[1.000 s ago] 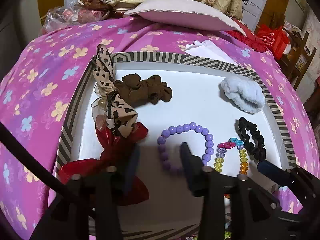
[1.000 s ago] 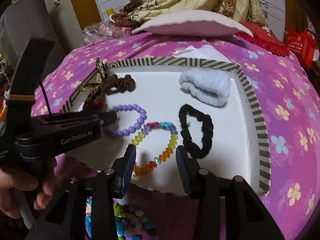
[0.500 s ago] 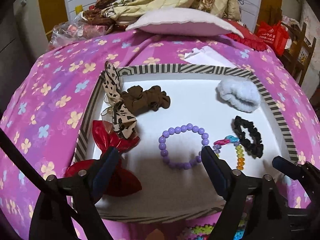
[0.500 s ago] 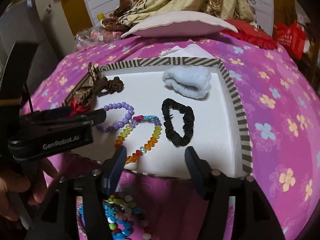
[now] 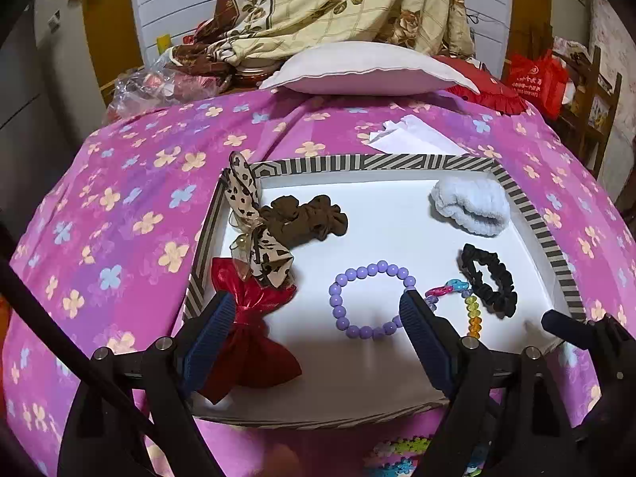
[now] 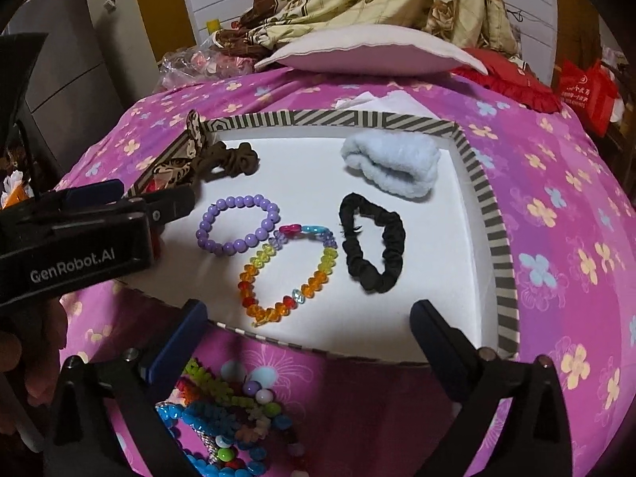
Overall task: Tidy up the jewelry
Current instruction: 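Withdraw both grippers from the tray back over the bracelet pile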
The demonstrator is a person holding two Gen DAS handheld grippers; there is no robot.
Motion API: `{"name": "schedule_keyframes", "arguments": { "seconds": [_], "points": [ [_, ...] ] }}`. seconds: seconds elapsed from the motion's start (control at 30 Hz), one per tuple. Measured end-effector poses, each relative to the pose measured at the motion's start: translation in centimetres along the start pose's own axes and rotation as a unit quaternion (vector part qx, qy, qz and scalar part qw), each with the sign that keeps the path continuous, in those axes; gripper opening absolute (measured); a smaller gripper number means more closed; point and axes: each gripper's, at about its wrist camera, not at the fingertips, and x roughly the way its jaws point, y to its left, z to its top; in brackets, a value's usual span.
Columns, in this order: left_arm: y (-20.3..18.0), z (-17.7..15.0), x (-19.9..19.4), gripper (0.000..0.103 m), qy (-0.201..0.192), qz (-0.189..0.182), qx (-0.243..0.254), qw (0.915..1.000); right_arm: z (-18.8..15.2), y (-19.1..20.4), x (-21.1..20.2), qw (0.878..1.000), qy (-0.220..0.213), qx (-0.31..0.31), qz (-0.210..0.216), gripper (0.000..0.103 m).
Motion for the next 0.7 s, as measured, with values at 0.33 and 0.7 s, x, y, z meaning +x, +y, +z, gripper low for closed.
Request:
{"name": "schedule_keyframes", "arguments": {
  "seconds": [0.33, 0.7],
  "points": [
    [0.4, 0.3, -0.5, 0.08, -0.011, -0.021, -0.018, 0.9996, -0.3, 0.0, -0.2, 1.0, -0.012, -0.007, -0.002, 0.102],
    [0.8, 0.3, -2.1, 0.08, -0.011, -0.021, -0.03, 0.9993, 0.0, 0.9, -3.6, 0.999, -0.025, -0.013, -0.015, 0.102]
  ]
}}
